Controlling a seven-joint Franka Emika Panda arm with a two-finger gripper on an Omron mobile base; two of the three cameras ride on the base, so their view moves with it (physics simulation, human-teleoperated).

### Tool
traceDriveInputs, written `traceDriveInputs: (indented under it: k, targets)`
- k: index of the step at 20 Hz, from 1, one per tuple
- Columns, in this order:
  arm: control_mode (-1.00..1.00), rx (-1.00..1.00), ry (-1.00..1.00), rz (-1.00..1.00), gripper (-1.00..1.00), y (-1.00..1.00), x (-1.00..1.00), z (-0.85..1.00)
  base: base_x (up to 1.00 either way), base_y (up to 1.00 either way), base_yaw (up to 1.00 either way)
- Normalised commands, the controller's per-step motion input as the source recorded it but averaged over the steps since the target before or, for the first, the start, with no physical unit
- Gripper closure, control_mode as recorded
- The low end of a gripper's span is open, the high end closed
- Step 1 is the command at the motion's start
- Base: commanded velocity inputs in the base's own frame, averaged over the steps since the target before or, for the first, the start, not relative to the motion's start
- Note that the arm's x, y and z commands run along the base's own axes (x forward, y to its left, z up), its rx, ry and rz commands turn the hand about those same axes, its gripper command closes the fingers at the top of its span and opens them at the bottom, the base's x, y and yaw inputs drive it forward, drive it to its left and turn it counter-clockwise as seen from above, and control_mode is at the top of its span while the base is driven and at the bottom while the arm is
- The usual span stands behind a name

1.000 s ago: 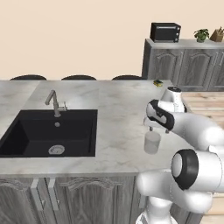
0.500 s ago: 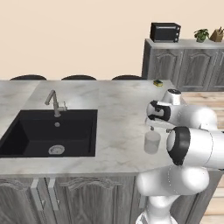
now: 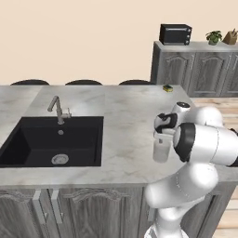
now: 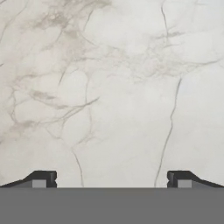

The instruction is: Move the glass cup from next to the sink to the open cabinet. Then, move the bowl with the garlic to the fridge to clear the area for faucet cleaning.

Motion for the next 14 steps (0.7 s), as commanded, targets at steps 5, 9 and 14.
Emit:
traceDriveInputs:
  k: [5,9,14]
  targets:
    - [-1.0,0.0,-0.03,0.0,-1.0,0.0,-0.02,-0.39,0.0,0.0,0.0]
    - [-1.0,0.0,-0.08,0.01,-1.0,0.0,-0.58,-0.06,0.0,0.0,0.0]
    - [-1.0,0.0,-0.12,0.0,-1.0,0.0,-0.24,0.03,0.0,0.0,0.0]
